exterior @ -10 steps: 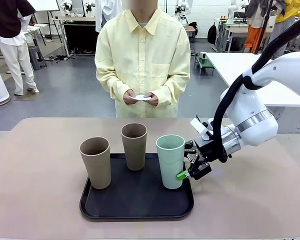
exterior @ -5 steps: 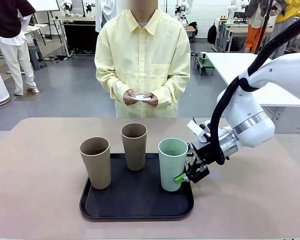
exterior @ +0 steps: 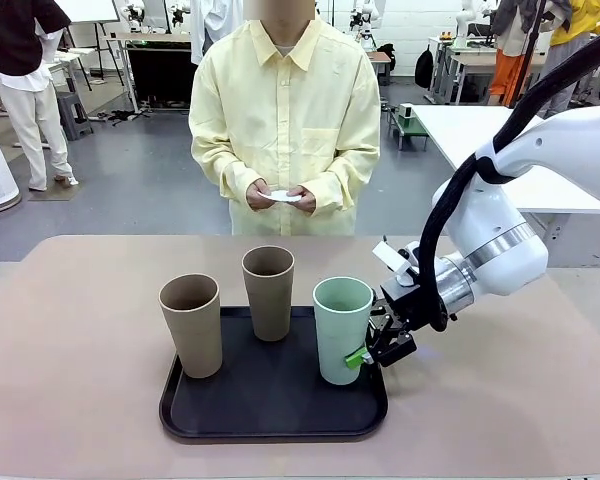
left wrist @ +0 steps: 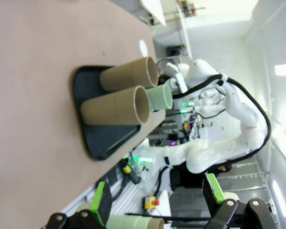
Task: Place coasters on the table and set cups on them.
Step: Pick up one Reusable plastic cup and place it on a coaster set by the human.
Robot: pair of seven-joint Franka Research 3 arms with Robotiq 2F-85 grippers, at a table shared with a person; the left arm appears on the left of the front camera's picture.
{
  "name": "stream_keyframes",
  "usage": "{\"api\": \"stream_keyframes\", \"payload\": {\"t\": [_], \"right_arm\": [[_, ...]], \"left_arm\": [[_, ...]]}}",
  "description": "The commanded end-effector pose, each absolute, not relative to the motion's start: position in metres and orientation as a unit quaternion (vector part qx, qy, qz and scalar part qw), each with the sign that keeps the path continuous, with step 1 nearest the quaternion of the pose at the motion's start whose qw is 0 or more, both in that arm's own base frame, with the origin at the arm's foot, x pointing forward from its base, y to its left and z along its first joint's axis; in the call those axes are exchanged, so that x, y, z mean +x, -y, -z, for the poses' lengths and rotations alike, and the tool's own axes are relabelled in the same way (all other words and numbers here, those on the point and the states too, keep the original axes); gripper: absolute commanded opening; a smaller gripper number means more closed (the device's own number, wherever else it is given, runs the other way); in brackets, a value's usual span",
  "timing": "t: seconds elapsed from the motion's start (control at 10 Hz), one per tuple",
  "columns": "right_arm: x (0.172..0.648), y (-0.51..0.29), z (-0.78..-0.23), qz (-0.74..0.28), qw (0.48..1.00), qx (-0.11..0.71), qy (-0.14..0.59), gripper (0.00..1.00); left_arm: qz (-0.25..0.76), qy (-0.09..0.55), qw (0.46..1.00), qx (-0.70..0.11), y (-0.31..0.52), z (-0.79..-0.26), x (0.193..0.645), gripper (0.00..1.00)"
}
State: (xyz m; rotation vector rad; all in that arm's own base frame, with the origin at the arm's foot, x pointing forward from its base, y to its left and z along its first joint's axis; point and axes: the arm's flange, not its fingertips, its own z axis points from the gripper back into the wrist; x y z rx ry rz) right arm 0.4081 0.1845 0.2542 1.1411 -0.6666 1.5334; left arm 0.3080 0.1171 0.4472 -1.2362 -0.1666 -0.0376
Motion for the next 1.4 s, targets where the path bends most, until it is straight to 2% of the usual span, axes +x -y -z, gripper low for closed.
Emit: {"api": "stream_keyframes", "payload": {"t": [0.0,0.1,0.2,0.5,0.7,0.9,1.0,1.1,1.2,1.3], "right_arm": [[0.412,-0.184,-0.255,-0.642,0.53,0.483,0.272,0.0],[0.411,-0.183,-0.259,-0.639,0.534,0.479,0.279,0.0],[0.408,-0.179,-0.274,-0.626,0.545,0.476,0.291,0.65],[0.399,-0.14,-0.367,-0.582,0.595,0.434,0.343,0.65],[0.389,-0.126,-0.414,-0.572,0.615,0.423,0.34,0.65],[0.389,-0.125,-0.421,-0.553,0.649,0.408,0.327,0.65],[0.398,-0.122,-0.424,-0.571,0.612,0.416,0.355,0.65],[0.398,-0.122,-0.424,-0.571,0.612,0.416,0.355,0.65],[0.392,-0.121,-0.434,-0.562,0.626,0.411,0.351,0.82],[0.413,-0.096,-0.422,-0.526,0.662,0.387,0.368,0.82]], "left_arm": [[0.017,0.082,0.807,-0.584,-0.118,-0.448,0.308,1.0],[0.017,0.082,0.807,-0.584,-0.118,-0.448,0.308,1.0],[0.017,0.082,0.807,-0.584,-0.118,-0.448,0.308,1.0],[0.017,0.082,0.807,-0.584,-0.118,-0.448,0.308,1.0],[0.017,0.082,0.807,-0.584,-0.118,-0.448,0.308,1.0],[0.017,0.082,0.807,-0.584,-0.118,-0.448,0.308,1.0],[0.017,0.082,0.807,-0.584,-0.118,-0.448,0.308,1.0],[0.017,0.082,0.807,-0.584,-0.118,-0.448,0.308,1.0],[0.017,0.082,0.807,-0.584,-0.118,-0.448,0.308,1.0],[0.017,0.082,0.807,-0.584,-0.118,-0.448,0.308,1.0]]}}
